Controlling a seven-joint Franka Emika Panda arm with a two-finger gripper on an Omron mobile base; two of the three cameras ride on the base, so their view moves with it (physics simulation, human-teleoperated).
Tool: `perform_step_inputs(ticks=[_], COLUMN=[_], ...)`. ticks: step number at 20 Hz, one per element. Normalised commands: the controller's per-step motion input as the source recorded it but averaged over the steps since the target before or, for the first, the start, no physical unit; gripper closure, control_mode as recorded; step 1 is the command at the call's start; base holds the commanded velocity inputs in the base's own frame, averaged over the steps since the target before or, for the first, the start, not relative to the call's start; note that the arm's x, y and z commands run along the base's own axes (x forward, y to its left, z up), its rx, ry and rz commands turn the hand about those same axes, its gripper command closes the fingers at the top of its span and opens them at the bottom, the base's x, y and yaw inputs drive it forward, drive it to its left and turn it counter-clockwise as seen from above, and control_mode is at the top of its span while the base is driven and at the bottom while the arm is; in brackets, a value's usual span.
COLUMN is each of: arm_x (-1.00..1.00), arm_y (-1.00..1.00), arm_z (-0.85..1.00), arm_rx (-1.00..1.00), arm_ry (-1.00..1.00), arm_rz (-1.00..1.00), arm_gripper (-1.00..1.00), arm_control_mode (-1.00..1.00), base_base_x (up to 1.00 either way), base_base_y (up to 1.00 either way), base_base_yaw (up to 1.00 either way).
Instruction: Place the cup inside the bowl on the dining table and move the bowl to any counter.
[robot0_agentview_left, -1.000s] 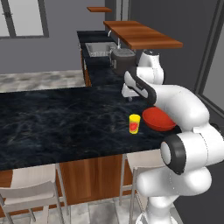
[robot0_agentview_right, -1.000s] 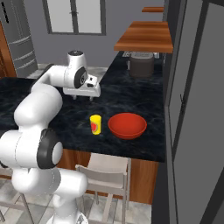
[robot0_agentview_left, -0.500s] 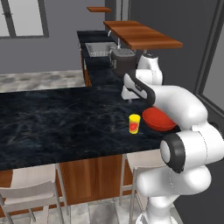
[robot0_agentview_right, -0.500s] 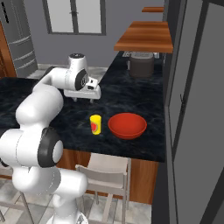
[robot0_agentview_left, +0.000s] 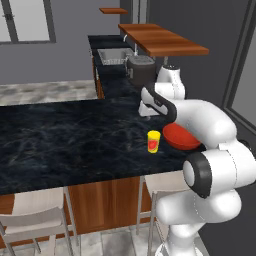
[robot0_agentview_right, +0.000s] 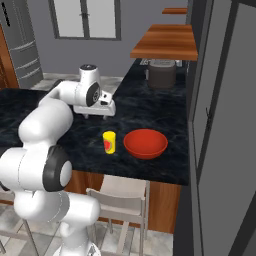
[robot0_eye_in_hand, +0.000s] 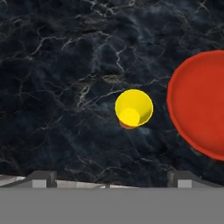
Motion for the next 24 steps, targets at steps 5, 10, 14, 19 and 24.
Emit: perform_step_inputs(ticks=[5,10,14,19,24], arm_x=[0.11,0.25,0.12,0.00,0.00], arm_y=[0.00,0.00,-0.03,0.00,0.00], arm_z=[-0.14,-0.07,-0.04,-0.04,-0.13], arm_rx=[0.00,0.00,-0.01,0.00,0.00], arm_ry=[0.00,0.00,0.00,0.00,0.00], arm_rz=[0.00,0.00,0.00,0.00,0.00], arm_gripper=[-1.00,-1.00,-1.00,-1.00,-1.00], arm_control_mode=[-1.00,-1.00,-1.00,-1.00,-1.00], base_base_x=[0.00,0.00,0.00,0.00,0.00], base_base_y=[0.00,0.00,0.00,0.00,0.00], base_base_yaw=[0.00,0.00,0.00,0.00,0.00])
